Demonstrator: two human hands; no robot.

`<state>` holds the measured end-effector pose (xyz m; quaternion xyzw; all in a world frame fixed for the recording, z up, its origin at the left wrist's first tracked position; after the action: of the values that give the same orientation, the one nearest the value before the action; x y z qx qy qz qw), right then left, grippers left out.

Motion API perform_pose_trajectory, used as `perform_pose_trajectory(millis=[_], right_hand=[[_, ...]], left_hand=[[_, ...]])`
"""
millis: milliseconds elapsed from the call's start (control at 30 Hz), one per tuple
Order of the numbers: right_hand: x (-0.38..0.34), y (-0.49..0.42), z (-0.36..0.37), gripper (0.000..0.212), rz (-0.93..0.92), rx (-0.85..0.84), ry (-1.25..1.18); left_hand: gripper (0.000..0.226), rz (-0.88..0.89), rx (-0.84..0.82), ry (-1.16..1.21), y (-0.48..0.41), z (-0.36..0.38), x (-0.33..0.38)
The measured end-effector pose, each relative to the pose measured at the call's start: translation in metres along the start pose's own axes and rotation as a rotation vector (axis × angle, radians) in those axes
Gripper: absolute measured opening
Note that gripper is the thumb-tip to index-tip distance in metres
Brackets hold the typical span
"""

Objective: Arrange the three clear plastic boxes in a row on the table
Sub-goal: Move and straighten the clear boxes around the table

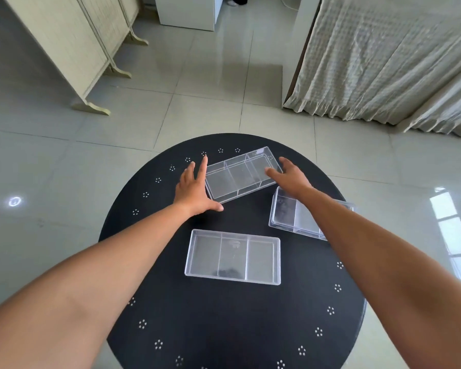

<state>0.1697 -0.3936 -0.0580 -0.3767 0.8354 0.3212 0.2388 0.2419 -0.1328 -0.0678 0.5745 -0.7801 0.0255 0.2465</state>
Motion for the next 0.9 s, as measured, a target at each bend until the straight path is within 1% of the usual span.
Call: perform_pose_trajectory(millis=[133, 233, 333, 433, 533, 567, 633, 700, 800, 833, 900], right_hand=[[0.002, -0.011, 0.012, 0.08, 0.024, -0.032, 0.018], [0.003, -0.014, 0.017, 0.077, 0.038, -0.015, -0.002], [0.003, -0.015, 0.017, 0.076, 0.032, -0.014, -0.092], [0.005, -0.017, 0.008, 0.072, 0.018, -0.023, -0.194], [-0.002, -0.018, -0.008, 0.058, -0.022, -0.015, -0.278], [-0.005, -0.019, -0.013, 0.057, -0.027, -0.006, -0.321], [-0.007, -0.021, -0.023, 0.064, -0.016, 0.005, -0.406], [-0.006, -0.024, -0.029, 0.068, -0.007, -0.02, -0.439], [-0.003, -0.025, -0.027, 0.071, -0.021, -0.116, -0.409], [-0.001, -0.026, -0.025, 0.07, -0.035, -0.143, -0.381], [0.003, -0.029, -0.022, 0.071, -0.055, -0.154, -0.299]], left_hand=[[0.143, 0.012, -0.057, 0.066, -0.008, 0.01, -0.007], [0.137, 0.008, -0.052, 0.167, -0.008, 0.015, -0.008], [0.131, 0.004, -0.026, 0.213, -0.011, 0.014, -0.01], [0.126, -0.012, -0.084, 0.365, -0.016, 0.013, -0.008], [0.122, -0.071, -0.186, 0.569, -0.024, 0.006, -0.001], [0.12, -0.093, -0.226, 0.611, -0.027, 0.003, 0.001], [0.115, -0.137, -0.289, 0.685, -0.033, -0.004, 0.006], [0.108, -0.187, -0.31, 0.78, -0.037, -0.013, 0.011], [0.094, -0.256, -0.33, 0.837, -0.04, -0.021, 0.017], [0.093, -0.28, -0.352, 0.846, -0.041, -0.018, 0.017], [0.098, -0.356, -0.382, 0.854, -0.043, -0.011, 0.014]])
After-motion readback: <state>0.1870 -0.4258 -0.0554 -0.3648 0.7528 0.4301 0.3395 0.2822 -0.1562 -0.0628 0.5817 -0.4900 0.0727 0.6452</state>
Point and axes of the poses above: each hand's wrist, its own y-axis away from the middle knuckle, its own z-axis out of the palm, x = y × z, the point moved 9 cm from there along -y, towards the middle knuckle, and after that the axes turned 7 degrees about x, right-handed, at the moved point
